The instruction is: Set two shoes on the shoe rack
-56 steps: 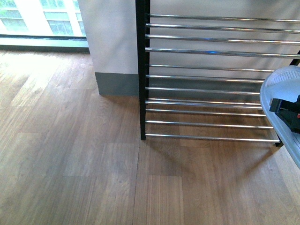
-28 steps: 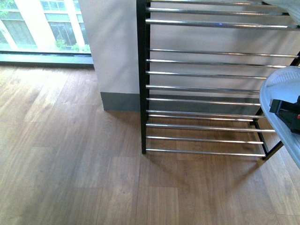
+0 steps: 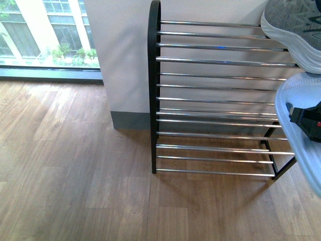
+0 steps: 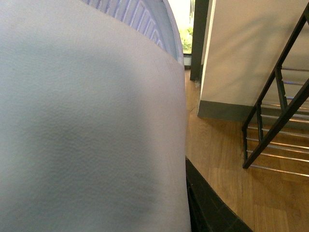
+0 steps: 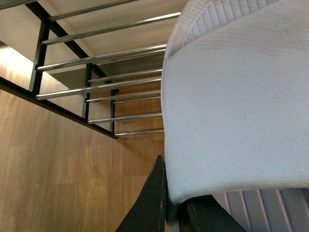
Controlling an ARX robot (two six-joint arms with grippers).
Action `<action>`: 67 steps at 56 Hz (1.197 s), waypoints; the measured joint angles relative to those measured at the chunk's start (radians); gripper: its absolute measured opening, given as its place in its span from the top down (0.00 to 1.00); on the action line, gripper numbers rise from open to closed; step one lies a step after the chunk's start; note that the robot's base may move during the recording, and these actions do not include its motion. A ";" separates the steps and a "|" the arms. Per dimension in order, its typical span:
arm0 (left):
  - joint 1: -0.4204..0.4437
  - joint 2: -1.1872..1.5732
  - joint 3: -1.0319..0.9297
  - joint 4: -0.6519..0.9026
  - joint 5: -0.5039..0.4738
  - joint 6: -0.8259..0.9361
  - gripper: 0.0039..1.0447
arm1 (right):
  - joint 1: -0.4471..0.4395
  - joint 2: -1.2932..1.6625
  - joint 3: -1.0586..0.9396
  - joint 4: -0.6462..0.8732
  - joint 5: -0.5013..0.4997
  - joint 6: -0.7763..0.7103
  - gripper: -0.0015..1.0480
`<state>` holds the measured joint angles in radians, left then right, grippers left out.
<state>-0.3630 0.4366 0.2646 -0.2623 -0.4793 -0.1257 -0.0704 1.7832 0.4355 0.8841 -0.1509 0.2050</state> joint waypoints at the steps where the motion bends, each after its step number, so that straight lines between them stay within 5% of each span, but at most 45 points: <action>1: 0.000 0.000 0.000 0.000 0.000 0.000 0.98 | 0.000 0.000 -0.003 0.029 -0.016 -0.004 0.98; 23: 0.000 0.000 0.000 0.000 0.000 0.000 0.98 | 0.088 -0.113 0.278 -0.390 -0.075 0.019 0.98; 43: 0.000 0.000 0.000 0.000 0.000 0.000 0.98 | 0.120 -0.146 0.265 -0.437 -0.071 -0.047 0.98; 67: 0.000 0.000 0.000 0.000 0.000 0.000 0.98 | 0.045 -0.108 0.154 -0.370 -0.080 -0.096 0.98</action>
<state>-0.3630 0.4366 0.2649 -0.2623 -0.4793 -0.1257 -0.0257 1.6753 0.5896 0.5144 -0.2310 0.1093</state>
